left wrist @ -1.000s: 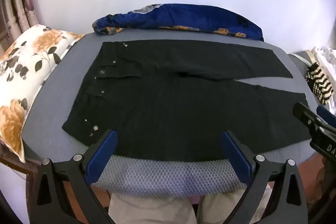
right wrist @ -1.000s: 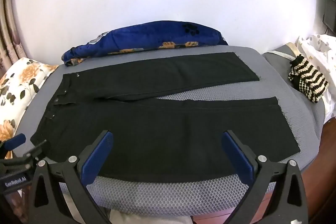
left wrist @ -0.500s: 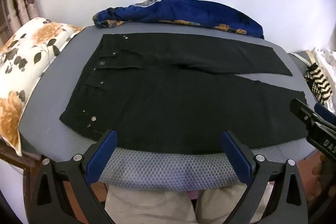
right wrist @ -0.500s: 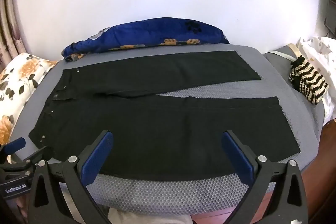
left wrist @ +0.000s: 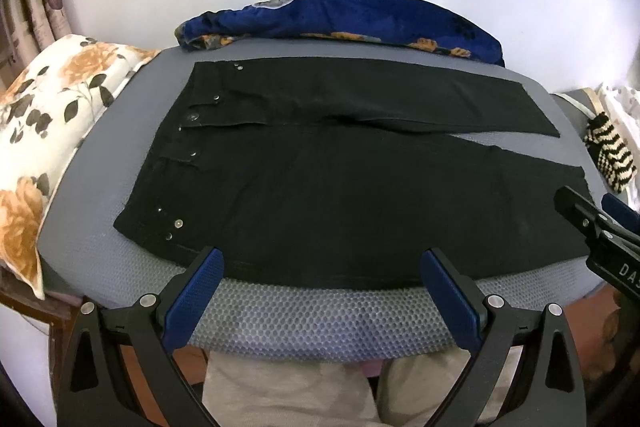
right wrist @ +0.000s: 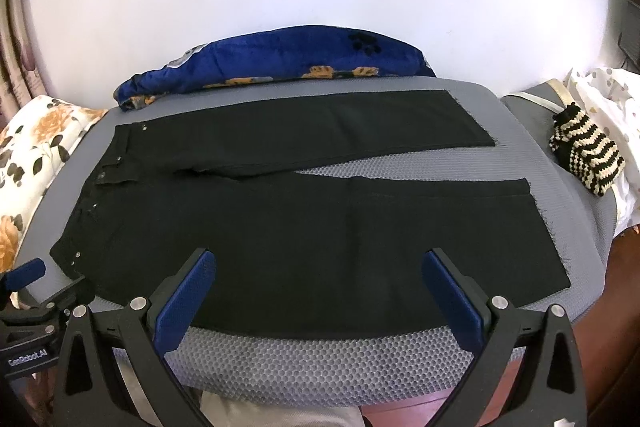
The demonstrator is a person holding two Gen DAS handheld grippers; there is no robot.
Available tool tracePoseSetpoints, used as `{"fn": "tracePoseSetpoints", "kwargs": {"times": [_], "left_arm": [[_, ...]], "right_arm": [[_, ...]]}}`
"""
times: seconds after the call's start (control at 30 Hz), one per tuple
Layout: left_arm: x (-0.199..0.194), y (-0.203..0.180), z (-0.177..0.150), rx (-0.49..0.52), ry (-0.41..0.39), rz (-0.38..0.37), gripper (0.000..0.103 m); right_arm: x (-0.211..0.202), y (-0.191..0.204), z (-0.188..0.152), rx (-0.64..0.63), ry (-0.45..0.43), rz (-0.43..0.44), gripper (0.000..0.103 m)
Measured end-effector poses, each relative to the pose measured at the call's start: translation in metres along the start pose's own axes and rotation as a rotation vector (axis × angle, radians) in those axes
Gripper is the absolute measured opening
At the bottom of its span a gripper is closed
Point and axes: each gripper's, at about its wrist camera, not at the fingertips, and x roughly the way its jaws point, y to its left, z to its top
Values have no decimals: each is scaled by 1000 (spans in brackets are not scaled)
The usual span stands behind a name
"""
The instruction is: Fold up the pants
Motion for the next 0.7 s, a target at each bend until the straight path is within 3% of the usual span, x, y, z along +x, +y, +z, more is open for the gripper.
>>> {"fn": "tracePoseSetpoints", "kwargs": {"times": [0.7], "left_arm": [[11,3,3,-9,23,30,98]], "right_arm": [[11,-4,-1,26,34,-9,103]]}}
